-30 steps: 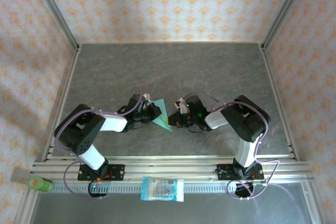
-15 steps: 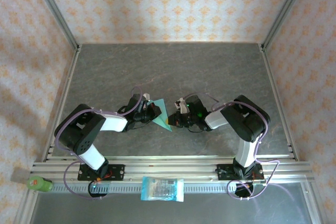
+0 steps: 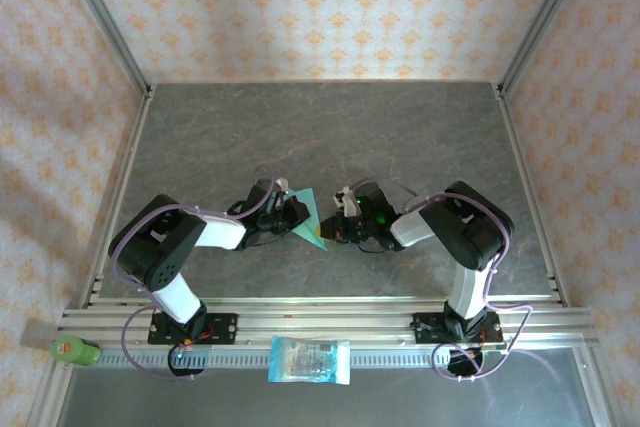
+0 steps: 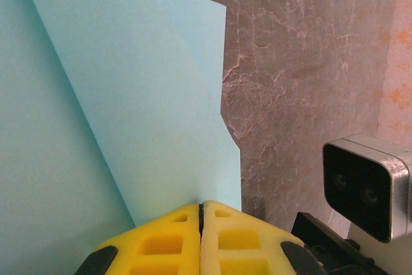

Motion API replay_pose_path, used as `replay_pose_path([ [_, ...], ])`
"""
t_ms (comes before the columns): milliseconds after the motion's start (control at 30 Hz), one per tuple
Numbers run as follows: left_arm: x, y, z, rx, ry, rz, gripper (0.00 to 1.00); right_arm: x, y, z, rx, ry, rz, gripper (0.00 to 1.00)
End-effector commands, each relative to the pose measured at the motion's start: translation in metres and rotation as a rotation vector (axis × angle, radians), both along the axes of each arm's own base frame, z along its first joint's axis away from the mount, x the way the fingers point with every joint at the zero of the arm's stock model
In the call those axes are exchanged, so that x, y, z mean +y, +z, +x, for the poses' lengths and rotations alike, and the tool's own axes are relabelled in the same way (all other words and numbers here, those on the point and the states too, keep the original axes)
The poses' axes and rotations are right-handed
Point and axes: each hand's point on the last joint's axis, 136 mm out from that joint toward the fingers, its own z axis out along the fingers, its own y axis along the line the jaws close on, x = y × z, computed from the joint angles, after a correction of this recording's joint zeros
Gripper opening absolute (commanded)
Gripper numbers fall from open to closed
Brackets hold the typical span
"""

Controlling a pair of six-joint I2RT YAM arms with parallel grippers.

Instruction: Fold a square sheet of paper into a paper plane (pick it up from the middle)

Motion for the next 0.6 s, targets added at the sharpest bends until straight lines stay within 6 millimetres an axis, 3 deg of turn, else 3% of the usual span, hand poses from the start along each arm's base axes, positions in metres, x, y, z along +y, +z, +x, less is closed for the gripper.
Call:
replay_pose_path([
  [0,-0.003,0.0,0.005,-0.009,0.001,0.021,0.08,-0.011,-0.04,-0.025,0.121,0.006,-0.106,0.0],
  [567,0.004,-0.025,0.002,0.065,-0.013,0.131,0.07,-0.014,-0.045,-0.025,0.128,0.0,-0.132,0.0],
])
